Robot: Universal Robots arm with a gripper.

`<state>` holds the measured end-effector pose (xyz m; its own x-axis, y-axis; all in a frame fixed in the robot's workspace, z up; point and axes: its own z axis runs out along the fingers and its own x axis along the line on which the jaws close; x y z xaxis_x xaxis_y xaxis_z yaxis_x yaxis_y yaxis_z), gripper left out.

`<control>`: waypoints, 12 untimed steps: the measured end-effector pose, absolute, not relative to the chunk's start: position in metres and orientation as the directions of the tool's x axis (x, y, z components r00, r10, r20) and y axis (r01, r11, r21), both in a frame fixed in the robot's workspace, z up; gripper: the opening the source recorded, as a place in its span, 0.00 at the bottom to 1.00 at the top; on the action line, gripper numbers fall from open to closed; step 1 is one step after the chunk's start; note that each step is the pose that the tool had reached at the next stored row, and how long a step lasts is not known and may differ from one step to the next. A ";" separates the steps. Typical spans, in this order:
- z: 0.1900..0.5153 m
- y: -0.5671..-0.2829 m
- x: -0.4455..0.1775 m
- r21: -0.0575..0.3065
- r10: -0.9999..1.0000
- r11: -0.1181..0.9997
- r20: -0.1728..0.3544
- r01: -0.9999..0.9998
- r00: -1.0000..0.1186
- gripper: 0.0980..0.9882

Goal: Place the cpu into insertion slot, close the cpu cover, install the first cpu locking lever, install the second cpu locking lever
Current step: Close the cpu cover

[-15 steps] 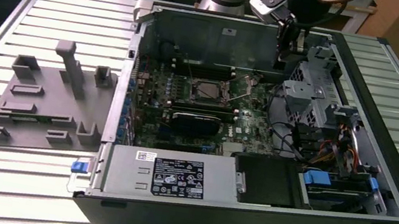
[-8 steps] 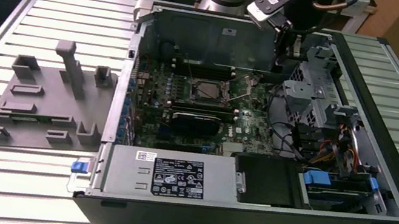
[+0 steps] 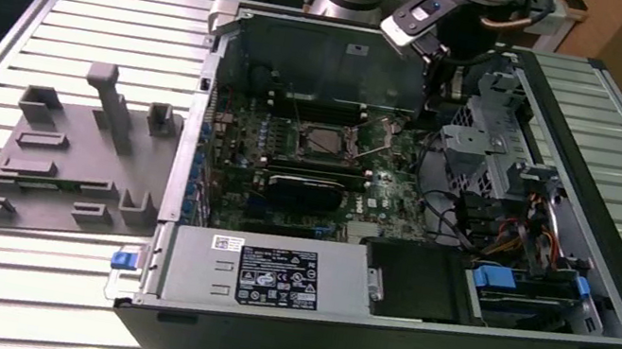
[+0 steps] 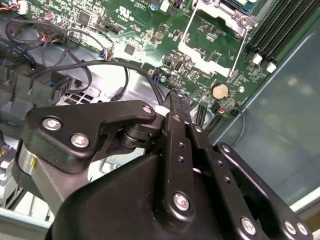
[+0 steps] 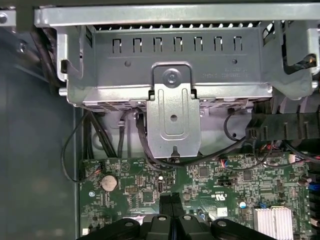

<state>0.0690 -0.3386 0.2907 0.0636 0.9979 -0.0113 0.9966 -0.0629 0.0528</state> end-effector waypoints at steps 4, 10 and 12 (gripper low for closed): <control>0.283 -0.339 0.069 0.052 0.998 -0.063 -0.011 0.997 0.063 0.00; 0.272 -0.339 0.069 0.050 0.998 -0.063 -0.011 0.997 0.063 0.00; 0.269 -0.339 0.069 0.049 0.998 -0.063 -0.012 0.997 0.063 0.00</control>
<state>0.0690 -0.3387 0.2688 0.0635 0.9979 -0.0116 0.9968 -0.0628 0.0492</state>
